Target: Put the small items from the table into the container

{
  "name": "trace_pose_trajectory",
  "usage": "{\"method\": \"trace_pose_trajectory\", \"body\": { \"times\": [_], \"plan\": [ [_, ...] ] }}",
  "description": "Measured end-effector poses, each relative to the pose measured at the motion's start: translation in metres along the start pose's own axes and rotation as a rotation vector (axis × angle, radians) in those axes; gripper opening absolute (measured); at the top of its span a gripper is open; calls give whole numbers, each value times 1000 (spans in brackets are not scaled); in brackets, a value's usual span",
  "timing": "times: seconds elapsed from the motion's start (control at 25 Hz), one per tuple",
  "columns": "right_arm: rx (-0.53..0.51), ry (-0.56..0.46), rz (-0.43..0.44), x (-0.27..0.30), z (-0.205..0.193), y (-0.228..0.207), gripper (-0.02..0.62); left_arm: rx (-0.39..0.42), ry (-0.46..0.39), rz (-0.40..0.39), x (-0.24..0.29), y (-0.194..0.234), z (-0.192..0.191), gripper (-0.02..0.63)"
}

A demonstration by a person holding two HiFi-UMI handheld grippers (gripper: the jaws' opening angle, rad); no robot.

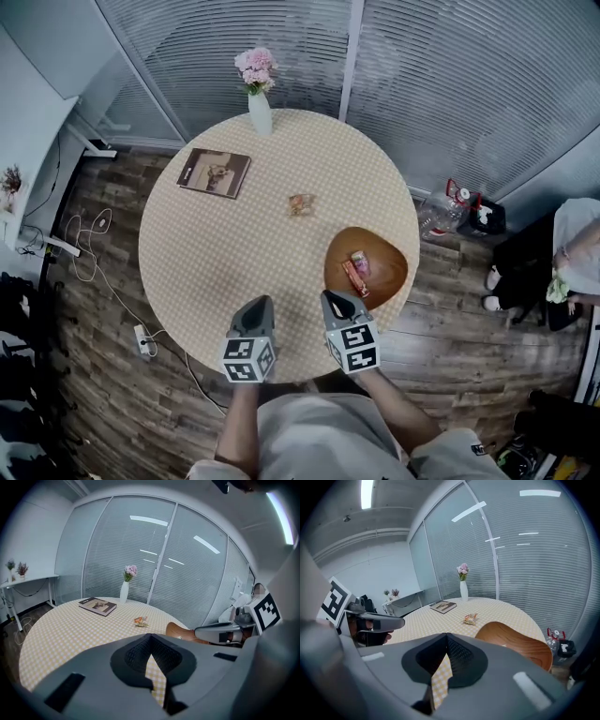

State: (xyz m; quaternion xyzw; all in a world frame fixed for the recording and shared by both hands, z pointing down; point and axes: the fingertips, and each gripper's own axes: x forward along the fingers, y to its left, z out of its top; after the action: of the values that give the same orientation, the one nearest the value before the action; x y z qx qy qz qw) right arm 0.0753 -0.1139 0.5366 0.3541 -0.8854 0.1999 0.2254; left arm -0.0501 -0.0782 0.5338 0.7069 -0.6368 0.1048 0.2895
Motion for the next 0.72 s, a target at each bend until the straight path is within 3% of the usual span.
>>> {"method": "trace_pose_trajectory", "body": {
  "times": [0.16, 0.32, 0.72],
  "plan": [
    [10, 11, -19, 11, -2, 12, 2, 15, 7, -14, 2, 15, 3, 5],
    [40, 17, -70, 28, 4, 18, 2, 52, 66, -55, 10, 34, 3, 5],
    [132, 6, -247, 94, 28, 21, 2, 149, 145, -212, 41, 86, 30, 5]
  ]
}}
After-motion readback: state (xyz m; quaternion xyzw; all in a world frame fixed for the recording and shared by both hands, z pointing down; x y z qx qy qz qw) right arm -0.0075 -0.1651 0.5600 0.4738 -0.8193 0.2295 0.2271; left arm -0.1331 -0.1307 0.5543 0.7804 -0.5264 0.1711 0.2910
